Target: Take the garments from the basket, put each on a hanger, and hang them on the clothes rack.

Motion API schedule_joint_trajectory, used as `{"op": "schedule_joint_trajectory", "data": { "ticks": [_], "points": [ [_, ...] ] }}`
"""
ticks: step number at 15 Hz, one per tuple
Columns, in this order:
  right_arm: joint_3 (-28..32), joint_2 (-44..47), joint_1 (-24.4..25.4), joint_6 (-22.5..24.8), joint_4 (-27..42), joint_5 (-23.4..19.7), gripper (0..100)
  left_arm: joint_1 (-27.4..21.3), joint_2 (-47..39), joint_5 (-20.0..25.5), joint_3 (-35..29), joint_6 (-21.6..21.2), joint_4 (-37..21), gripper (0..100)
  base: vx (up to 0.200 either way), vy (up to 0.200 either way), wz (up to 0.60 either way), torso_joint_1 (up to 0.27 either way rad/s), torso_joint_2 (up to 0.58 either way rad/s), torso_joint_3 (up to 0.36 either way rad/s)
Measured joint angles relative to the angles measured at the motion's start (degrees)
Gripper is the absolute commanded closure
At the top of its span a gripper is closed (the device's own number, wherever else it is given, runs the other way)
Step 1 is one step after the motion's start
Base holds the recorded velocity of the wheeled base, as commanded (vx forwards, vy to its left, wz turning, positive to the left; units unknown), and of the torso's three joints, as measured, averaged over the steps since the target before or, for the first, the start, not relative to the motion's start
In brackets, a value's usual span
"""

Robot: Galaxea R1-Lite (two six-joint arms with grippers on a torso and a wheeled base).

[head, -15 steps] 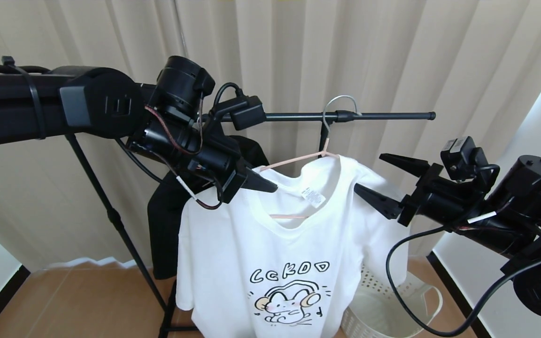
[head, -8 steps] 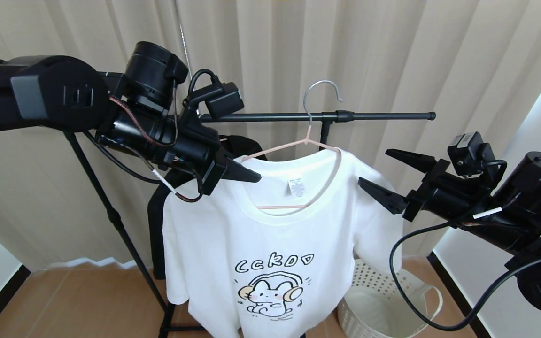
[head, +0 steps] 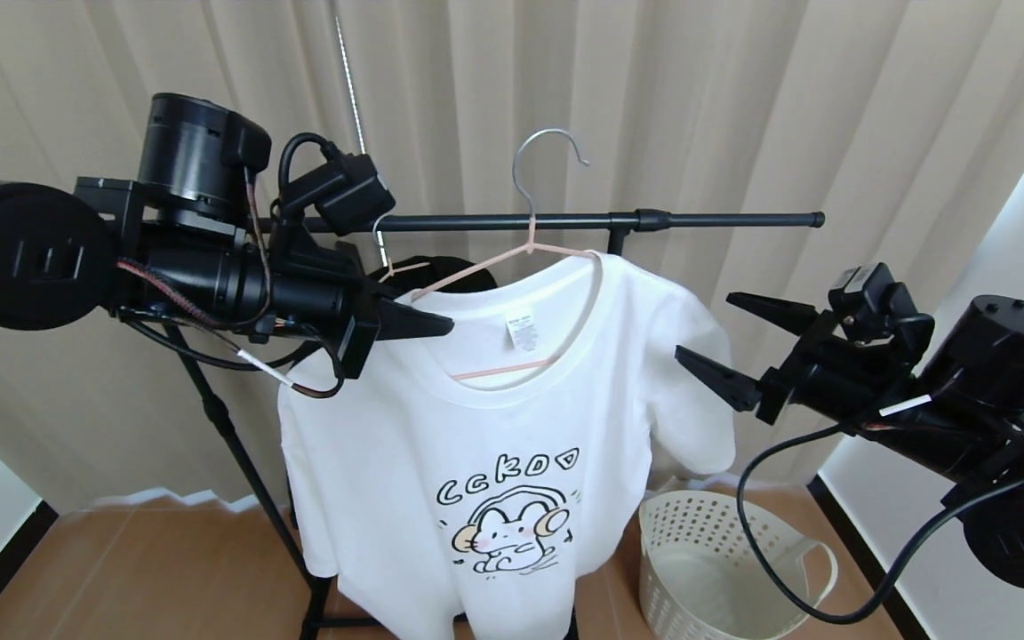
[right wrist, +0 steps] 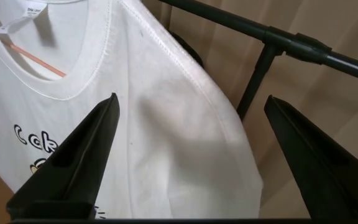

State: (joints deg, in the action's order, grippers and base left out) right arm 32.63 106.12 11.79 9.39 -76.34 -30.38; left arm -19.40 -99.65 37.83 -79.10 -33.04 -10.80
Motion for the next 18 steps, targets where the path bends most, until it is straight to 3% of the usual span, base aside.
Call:
{"op": "schedule_joint_trajectory", "data": {
  "ticks": [3, 9, 10, 18],
  "points": [
    [-0.1, 3.1, -0.9, 5.4, -0.1, 0.0, 0, 0.8, 2.7, -0.1, 2.7, 1.2, 1.0, 100, 0.0, 0.0, 0.0, 0.0, 0.0, 0.0],
    [0.5, 7.8, -3.0, 10.4, -0.4, 0.1, 0, 1.0, 5.7, -0.1, 4.8, 1.2, 1.1, 100, 0.0, 0.0, 0.0, 0.0, 0.0, 0.0],
    [0.5, 8.1, -3.2, 10.5, -0.4, 0.1, 100, 1.0, 5.9, -0.1, 5.0, 1.2, 1.1, 100, 0.0, 0.0, 0.0, 0.0, 0.0, 0.0],
    [3.2, 9.0, -5.5, 10.1, 0.1, 0.3, 100, 1.6, 6.3, -0.1, 6.1, 1.1, 1.2, 100, 0.0, 0.0, 0.0, 0.0, 0.0, 0.0]
  ]
}}
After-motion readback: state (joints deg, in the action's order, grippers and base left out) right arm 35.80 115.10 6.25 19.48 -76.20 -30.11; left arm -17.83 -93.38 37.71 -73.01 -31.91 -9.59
